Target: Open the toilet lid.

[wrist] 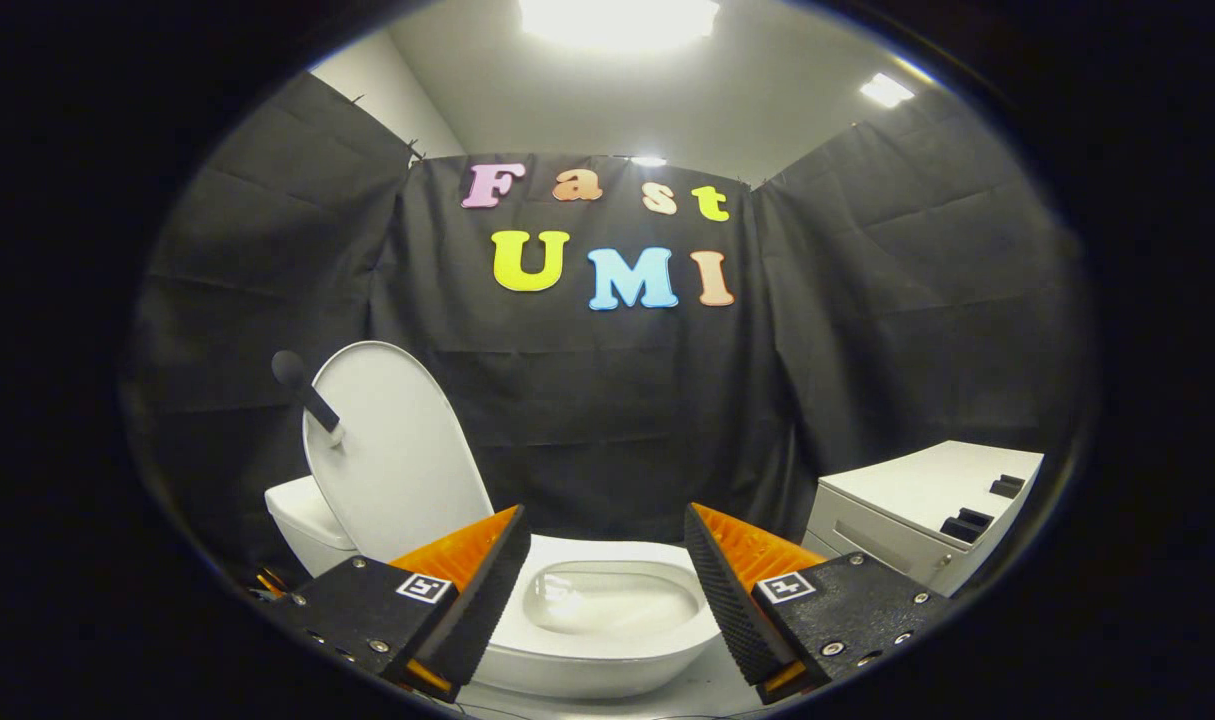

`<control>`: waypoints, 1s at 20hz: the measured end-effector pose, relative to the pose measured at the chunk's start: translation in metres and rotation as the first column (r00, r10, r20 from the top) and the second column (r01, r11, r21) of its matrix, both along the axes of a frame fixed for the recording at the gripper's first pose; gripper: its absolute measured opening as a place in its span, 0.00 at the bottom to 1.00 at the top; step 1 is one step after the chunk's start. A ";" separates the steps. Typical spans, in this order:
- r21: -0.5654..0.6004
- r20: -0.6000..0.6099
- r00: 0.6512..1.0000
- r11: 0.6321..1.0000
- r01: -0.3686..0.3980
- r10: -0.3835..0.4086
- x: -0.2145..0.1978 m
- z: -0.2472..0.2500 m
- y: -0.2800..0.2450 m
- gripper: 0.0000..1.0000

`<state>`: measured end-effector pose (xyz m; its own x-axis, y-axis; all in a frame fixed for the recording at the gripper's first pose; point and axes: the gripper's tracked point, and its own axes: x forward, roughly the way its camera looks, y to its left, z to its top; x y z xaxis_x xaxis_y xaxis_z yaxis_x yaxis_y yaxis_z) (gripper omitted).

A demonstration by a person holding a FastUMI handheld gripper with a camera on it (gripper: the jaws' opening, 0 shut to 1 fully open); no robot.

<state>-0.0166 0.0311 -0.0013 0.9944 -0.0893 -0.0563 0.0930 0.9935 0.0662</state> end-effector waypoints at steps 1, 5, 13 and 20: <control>0.000 -0.001 1.000 1.000 -0.003 0.003 0.000 -0.001 0.001 0.95; 0.008 -0.003 0.999 0.999 -0.034 0.034 0.000 -0.002 0.009 0.95; 0.004 0.001 0.999 0.999 -0.046 0.046 0.001 -0.002 0.012 0.95; 0.013 0.004 0.999 0.999 -0.048 0.048 0.001 0.000 0.012 0.95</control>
<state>-0.0158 0.0433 -0.0017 0.9978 -0.0406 -0.0529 0.0447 0.9958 0.0793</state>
